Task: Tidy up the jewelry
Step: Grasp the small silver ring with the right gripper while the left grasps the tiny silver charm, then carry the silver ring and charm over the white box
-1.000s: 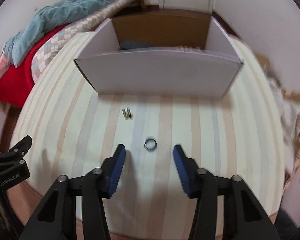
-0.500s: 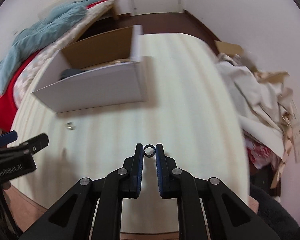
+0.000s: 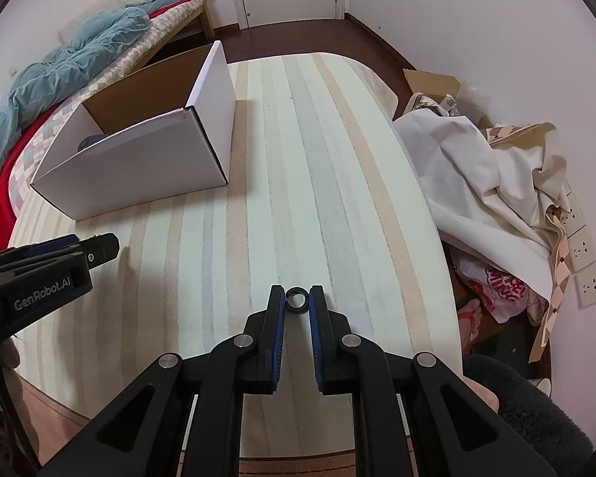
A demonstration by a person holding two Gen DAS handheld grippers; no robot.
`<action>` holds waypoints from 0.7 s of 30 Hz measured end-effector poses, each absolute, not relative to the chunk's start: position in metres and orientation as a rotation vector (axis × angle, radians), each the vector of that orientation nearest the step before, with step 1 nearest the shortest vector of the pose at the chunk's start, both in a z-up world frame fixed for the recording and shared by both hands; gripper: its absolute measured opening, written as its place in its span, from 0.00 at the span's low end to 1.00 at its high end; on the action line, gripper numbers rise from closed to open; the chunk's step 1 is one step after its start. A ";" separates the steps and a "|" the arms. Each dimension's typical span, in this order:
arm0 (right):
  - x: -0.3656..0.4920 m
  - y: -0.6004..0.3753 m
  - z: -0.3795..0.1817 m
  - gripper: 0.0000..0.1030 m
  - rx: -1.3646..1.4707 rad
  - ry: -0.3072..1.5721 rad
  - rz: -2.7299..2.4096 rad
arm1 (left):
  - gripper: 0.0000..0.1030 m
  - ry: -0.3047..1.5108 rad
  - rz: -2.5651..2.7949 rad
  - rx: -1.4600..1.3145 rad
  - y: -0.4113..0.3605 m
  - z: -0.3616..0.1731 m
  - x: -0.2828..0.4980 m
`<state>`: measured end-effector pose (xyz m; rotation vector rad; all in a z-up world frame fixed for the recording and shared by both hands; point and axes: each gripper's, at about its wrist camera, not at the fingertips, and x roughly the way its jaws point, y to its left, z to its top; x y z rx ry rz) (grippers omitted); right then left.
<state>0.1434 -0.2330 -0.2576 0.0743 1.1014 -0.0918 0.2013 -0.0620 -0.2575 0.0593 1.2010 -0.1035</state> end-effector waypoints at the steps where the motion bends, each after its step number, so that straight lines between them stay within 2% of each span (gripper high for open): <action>1: 0.144 -0.234 -0.257 0.12 0.074 1.101 -0.093 | 0.22 1.204 -0.105 0.056 -0.062 -0.259 0.201; 3: 0.144 -0.234 -0.256 0.12 0.076 1.100 -0.097 | 0.18 1.207 -0.111 0.050 -0.061 -0.260 0.202; 4: 0.145 -0.234 -0.255 0.12 0.075 1.099 -0.098 | 0.12 1.207 -0.115 0.049 -0.061 -0.261 0.201; 8: 0.145 -0.234 -0.253 0.12 0.068 1.095 -0.101 | 0.06 1.201 -0.122 0.042 -0.061 -0.262 0.201; 21: 0.142 -0.235 -0.243 0.12 0.083 1.076 -0.107 | 0.06 1.159 -0.147 0.023 -0.056 -0.247 0.192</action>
